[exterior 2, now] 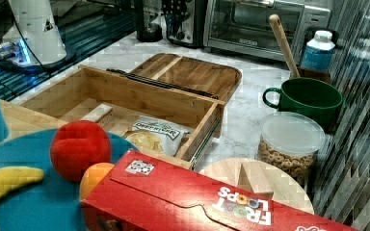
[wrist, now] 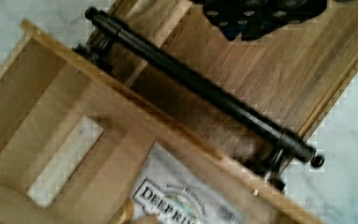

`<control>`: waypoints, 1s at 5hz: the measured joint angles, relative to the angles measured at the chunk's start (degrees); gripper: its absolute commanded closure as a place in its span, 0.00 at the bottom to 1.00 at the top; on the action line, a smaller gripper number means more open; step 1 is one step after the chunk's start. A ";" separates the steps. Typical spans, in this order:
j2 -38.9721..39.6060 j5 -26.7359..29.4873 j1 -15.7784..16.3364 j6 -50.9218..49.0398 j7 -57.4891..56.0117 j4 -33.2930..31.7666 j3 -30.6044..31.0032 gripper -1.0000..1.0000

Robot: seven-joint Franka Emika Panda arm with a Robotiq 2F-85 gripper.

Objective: Pick up the butter.

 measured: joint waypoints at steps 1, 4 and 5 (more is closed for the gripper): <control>-0.73 0.00 -2.98 3.68 -0.26 -1.12 -0.62 1.00; -1.29 -2.75 -8.29 0.01 0.60 -1.23 -2.65 1.00; -0.79 -5.58 -8.96 2.17 3.24 -1.34 -2.65 0.00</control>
